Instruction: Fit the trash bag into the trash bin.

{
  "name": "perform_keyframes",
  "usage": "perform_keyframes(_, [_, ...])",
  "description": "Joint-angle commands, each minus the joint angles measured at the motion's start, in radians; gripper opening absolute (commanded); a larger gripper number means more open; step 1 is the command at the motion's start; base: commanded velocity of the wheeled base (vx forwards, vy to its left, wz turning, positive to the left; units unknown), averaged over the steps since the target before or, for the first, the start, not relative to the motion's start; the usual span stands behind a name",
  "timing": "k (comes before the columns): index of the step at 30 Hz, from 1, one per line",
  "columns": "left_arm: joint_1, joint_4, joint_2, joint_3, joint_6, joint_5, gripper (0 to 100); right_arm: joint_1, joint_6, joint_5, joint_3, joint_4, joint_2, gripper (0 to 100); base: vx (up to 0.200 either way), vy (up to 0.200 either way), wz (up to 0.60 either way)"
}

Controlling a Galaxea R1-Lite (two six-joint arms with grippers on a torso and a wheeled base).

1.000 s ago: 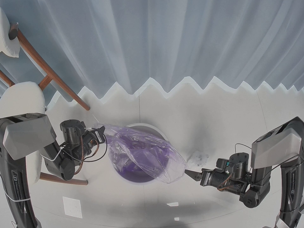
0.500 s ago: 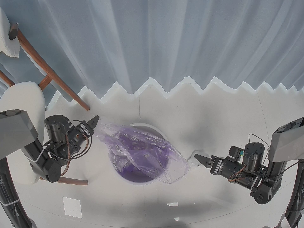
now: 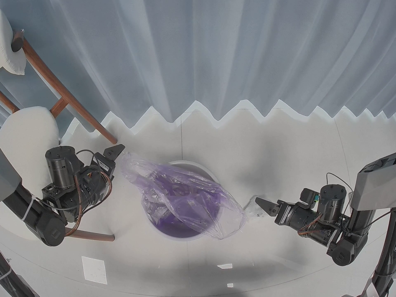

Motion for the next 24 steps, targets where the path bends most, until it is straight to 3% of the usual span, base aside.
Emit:
perform_keyframes(1, [-0.047,0.038,-0.069,-0.037,-0.207,0.003,100,0.005,0.002,-0.025,0.002,-0.016,0.000,100,0.000,0.000,0.00])
perform_keyframes(3, [-0.037,0.033,-0.066,-0.049,-0.244,0.003,100,0.005,0.010,-0.027,0.004,-0.016,0.000,100,0.000,0.000,0.00])
perform_keyframes(4, [0.003,0.024,-0.070,-0.090,-0.356,-0.003,100,0.007,0.019,-0.029,0.004,-0.016,0.000,100,0.000,0.000,0.00])
perform_keyframes(5, [0.006,0.027,-0.070,-0.109,-0.397,-0.014,100,0.007,0.022,-0.030,0.004,-0.016,0.000,100,0.000,0.000,0.00])
perform_keyframes(8, [-0.012,0.045,-0.075,-0.124,-0.408,-0.075,100,0.010,0.022,-0.032,0.005,-0.016,0.000,100,0.000,0.000,0.00])
perform_keyframes(9, [-0.051,0.096,-0.086,-0.118,-0.360,-0.156,100,0.013,0.024,-0.039,0.019,-0.016,0.000,100,0.000,0.000,0.00])
perform_keyframes(11, [-0.064,0.145,-0.089,-0.124,-0.316,-0.198,100,0.019,0.024,-0.041,0.027,-0.016,0.000,100,0.000,0.000,0.00])
perform_keyframes(12, [-0.083,0.211,-0.089,-0.133,-0.245,-0.230,100,0.025,0.024,-0.042,0.038,-0.018,-0.002,100,0.000,0.000,0.00])
perform_keyframes(15, [-0.123,0.291,-0.086,-0.172,-0.142,-0.248,100,0.034,0.024,-0.048,0.051,-0.018,-0.006,100,0.000,0.000,0.00])
perform_keyframes(16, [-0.138,0.375,-0.079,-0.213,-0.047,-0.253,100,0.045,0.024,-0.056,0.058,-0.018,-0.014,100,0.000,0.000,0.00])
perform_keyframes(18, [-0.141,0.455,-0.078,-0.253,0.002,-0.253,100,0.048,0.024,-0.059,0.058,-0.018,-0.016,100,0.000,0.000,0.00])
perform_keyframes(19, [-0.146,0.602,-0.084,-0.320,0.037,-0.261,100,0.049,0.024,-0.061,0.058,-0.018,-0.016,100,0.000,0.000,0.00])
perform_keyframes(20, [-0.146,0.618,-0.084,-0.330,0.040,-0.262,100,0.049,0.024,-0.061,0.058,-0.018,-0.016,100,0.000,0.000,0.00])
perform_keyframes(22, [-0.144,0.900,-0.090,-0.477,0.063,-0.291,100,0.062,0.024,-0.064,0.056,-0.018,-0.016,100,0.000,0.000,0.00])
perform_keyframes(24, [-0.141,1.050,-0.090,-0.560,0.083,-0.300,100,0.066,0.024,-0.064,0.056,-0.018,-0.013,100,0.000,0.000,0.00])
